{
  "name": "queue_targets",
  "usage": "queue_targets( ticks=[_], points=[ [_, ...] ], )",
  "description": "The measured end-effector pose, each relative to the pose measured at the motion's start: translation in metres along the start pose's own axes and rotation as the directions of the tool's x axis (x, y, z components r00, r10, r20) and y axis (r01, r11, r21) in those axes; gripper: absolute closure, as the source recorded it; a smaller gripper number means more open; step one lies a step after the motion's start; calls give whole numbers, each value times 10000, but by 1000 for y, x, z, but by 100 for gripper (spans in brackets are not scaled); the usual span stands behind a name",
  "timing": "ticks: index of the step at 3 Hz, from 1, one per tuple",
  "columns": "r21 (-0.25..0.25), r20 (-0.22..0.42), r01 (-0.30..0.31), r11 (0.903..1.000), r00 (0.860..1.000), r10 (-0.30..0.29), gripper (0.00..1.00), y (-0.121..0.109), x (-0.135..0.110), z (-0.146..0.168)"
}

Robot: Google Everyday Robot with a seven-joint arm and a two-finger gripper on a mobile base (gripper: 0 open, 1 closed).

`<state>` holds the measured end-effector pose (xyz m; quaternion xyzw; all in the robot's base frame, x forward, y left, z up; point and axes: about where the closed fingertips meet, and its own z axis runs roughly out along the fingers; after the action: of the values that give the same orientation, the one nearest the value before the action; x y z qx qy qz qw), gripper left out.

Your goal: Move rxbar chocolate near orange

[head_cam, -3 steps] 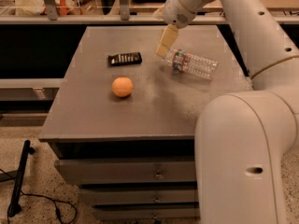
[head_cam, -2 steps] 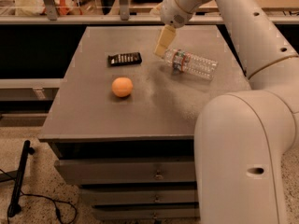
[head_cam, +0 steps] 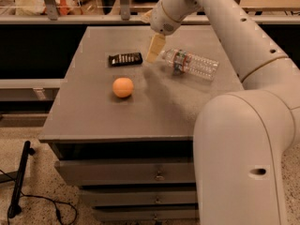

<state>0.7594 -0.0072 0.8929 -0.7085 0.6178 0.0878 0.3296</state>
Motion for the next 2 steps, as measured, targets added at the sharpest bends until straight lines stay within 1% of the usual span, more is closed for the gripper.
queue_targets(
  ticks=[1, 2],
  points=[
    [-324, 281, -359, 9988, 9989, 368, 0, 4, 5, 9],
    [-777, 715, -892, 9930, 9929, 948, 0, 11, 10, 16]
  ],
)
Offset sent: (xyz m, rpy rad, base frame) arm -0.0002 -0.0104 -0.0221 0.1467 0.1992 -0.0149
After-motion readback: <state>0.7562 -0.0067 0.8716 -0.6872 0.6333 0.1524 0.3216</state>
